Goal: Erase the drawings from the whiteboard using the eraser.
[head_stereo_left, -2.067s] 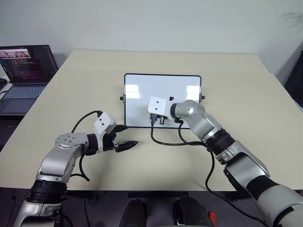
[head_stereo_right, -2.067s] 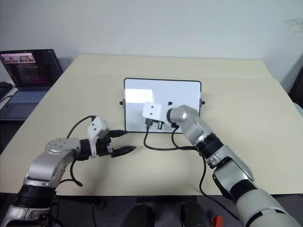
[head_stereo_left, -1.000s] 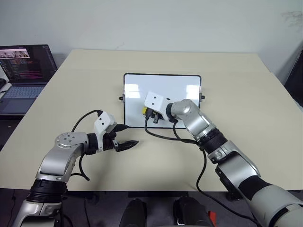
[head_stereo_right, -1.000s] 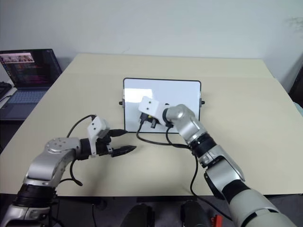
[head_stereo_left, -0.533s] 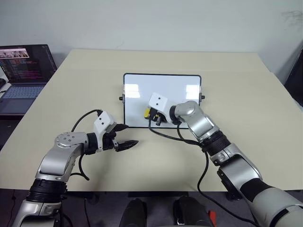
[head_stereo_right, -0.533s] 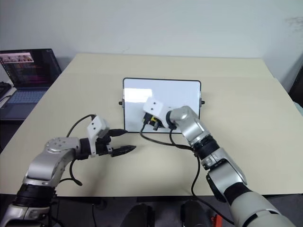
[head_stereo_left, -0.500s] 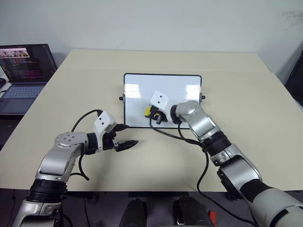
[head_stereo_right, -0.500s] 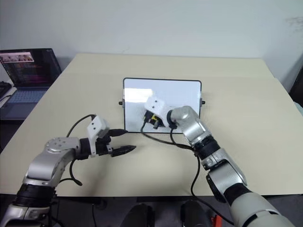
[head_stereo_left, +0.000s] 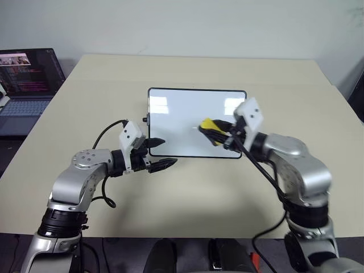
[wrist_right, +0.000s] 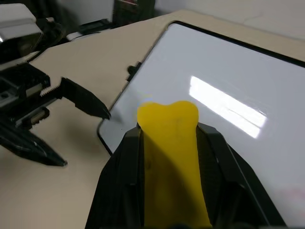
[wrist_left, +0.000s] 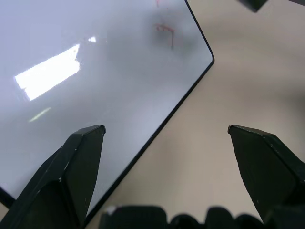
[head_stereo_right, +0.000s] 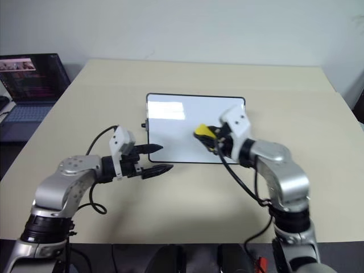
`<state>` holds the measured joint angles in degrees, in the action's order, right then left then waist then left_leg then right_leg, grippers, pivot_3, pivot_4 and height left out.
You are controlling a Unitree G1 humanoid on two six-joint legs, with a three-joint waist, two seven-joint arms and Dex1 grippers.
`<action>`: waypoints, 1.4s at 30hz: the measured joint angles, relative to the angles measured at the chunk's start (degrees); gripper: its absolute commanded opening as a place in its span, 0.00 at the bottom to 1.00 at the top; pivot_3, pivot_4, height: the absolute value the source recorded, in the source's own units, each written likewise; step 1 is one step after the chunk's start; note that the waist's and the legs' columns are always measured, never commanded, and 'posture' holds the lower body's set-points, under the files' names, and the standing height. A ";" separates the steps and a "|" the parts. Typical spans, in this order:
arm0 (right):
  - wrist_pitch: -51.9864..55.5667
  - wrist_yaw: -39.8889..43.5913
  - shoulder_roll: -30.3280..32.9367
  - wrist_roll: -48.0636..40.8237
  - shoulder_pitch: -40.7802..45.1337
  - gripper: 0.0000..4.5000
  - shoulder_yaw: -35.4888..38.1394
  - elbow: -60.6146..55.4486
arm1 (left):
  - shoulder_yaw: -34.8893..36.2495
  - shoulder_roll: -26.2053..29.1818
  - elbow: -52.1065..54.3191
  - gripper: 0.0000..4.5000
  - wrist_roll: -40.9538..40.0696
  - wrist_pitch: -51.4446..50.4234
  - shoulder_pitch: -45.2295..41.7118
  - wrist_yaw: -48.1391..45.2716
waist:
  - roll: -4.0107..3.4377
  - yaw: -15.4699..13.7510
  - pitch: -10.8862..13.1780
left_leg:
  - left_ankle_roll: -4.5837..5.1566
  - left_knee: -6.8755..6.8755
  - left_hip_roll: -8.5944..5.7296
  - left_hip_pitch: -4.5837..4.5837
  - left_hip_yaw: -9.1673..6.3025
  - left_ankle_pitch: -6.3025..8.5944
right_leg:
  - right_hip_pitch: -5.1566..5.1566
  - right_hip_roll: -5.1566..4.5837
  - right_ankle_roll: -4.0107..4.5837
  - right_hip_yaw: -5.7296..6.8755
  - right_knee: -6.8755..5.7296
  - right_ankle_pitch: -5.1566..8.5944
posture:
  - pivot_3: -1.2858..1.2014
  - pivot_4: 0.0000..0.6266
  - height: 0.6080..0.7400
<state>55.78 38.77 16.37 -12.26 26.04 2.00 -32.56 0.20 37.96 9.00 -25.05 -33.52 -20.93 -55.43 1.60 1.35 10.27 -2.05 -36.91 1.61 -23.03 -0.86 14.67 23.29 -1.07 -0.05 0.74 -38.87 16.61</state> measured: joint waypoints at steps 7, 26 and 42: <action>-1.53 -5.07 5.80 0.32 -16.12 0.25 1.21 -6.34 | -2.39 -0.17 -0.09 1.00 0.58 0.27 -1.96 -0.23 | 0.00 0.45 0.00 | 0.01 -0.02 0.03 0.17 0.05 -0.01 | -0.04 0.13 -0.03 -0.06 -0.15 0.03 | 0.52 0.24 1.00; -3.85 -12.59 5.11 0.80 1.18 0.25 -6.21 11.13 | -6.82 -0.84 -9.86 1.00 4.37 4.23 -7.12 -3.26 | 0.00 0.28 0.00 | 0.00 -0.07 0.01 0.12 0.06 -0.02 | -0.05 0.16 0.00 -0.08 -0.12 0.01 | 0.52 0.24 1.00; -11.98 -5.11 6.39 3.86 11.07 0.25 -14.87 28.42 | -7.39 -1.01 -11.50 1.00 6.67 6.22 -7.23 -4.23 | 0.02 0.37 -0.02 | 0.01 -0.15 0.04 0.17 0.08 -0.03 | -0.08 0.14 0.02 -0.09 -0.23 -0.01 | 0.52 0.24 1.00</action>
<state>43.80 33.66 22.76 -8.40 37.11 -12.87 -4.15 -7.19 36.95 -2.50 -18.38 -27.31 -28.15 -59.66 1.61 1.72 10.25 -2.03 -37.05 1.65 -22.86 -0.79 14.64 23.21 -0.93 -0.03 0.65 -39.11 16.60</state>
